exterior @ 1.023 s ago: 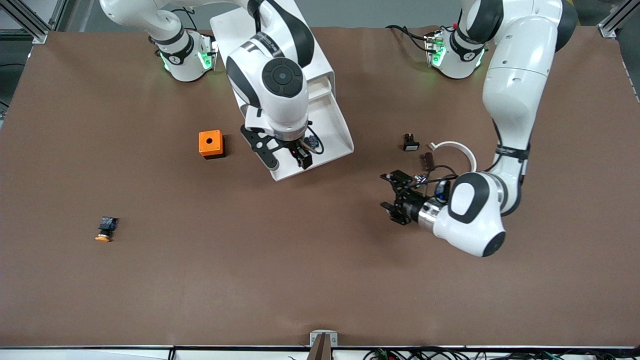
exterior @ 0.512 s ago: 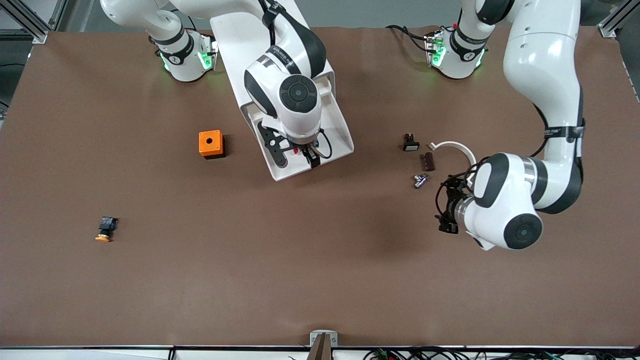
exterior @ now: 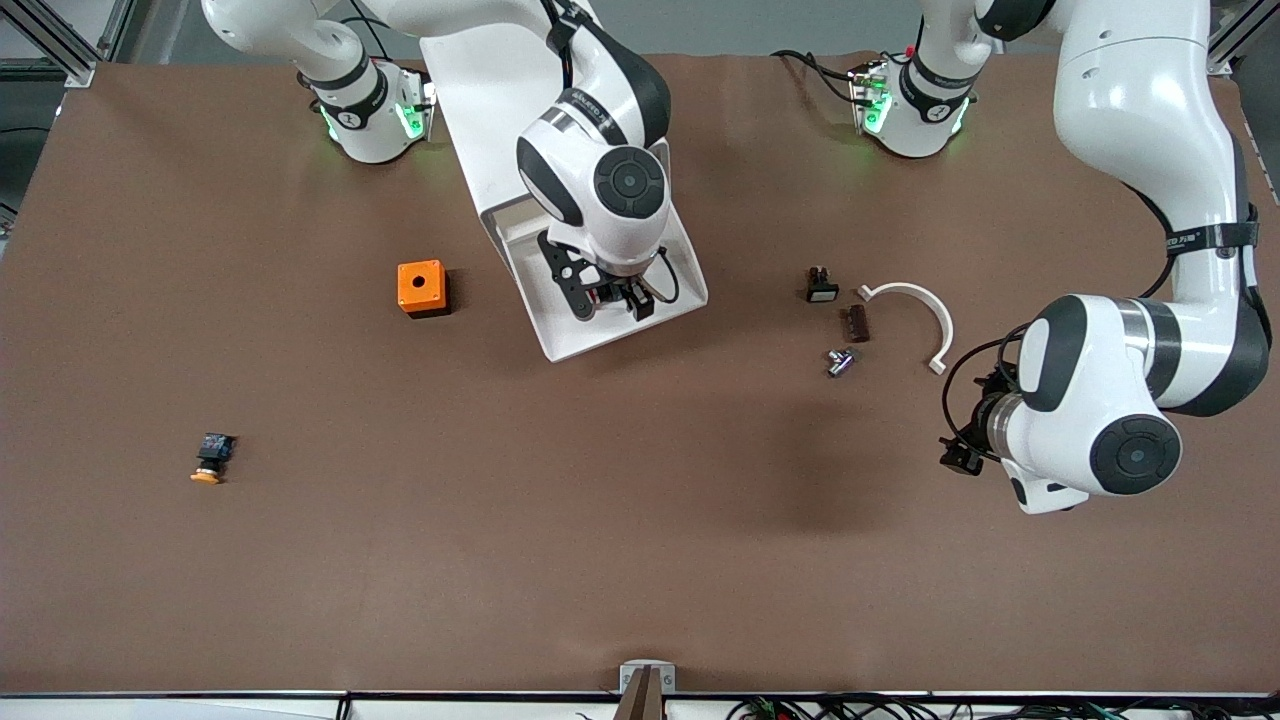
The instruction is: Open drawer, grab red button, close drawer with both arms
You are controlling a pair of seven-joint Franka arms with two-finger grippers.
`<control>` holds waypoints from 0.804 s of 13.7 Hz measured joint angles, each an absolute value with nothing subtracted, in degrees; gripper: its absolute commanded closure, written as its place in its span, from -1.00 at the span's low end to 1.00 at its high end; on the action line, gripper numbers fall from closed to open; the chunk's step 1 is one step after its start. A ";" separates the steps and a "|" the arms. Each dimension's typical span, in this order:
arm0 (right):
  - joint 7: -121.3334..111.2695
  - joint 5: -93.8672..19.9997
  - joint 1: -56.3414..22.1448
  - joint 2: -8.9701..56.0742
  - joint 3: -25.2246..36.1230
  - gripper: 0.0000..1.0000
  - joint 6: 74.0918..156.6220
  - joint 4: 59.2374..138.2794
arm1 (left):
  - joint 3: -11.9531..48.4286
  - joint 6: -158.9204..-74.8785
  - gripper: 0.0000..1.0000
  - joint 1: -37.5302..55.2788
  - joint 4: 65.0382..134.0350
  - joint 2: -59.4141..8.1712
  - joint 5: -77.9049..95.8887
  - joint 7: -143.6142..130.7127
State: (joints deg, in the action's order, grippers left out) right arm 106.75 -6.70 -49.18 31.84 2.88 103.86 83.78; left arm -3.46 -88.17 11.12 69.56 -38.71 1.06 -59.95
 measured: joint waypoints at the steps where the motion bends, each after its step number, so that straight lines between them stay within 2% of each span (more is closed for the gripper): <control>1: 106.75 -6.70 -49.20 32.11 2.88 -1.00 103.86 83.87 | -3.45 -88.20 -1.00 11.12 69.54 -38.20 1.06 -55.36; 2: 106.75 -6.71 -49.25 32.31 2.88 -1.00 103.86 83.94 | -3.43 -88.27 -1.00 11.13 69.54 -37.54 1.05 -52.08; 5: 106.75 -6.71 -49.59 32.67 2.88 -0.38 103.91 83.97 | -2.93 -89.83 -1.00 11.29 70.16 -35.54 1.03 -44.39; 9: 106.75 -6.71 -50.26 32.91 2.87 0.29 104.41 83.96 | -0.18 -91.64 -1.00 11.57 72.18 -34.85 1.03 -42.24; 11: 106.74 -6.70 -50.36 32.91 2.90 0.39 104.75 83.91 | 0.76 -92.01 -1.00 12.57 73.33 -34.86 1.03 -42.24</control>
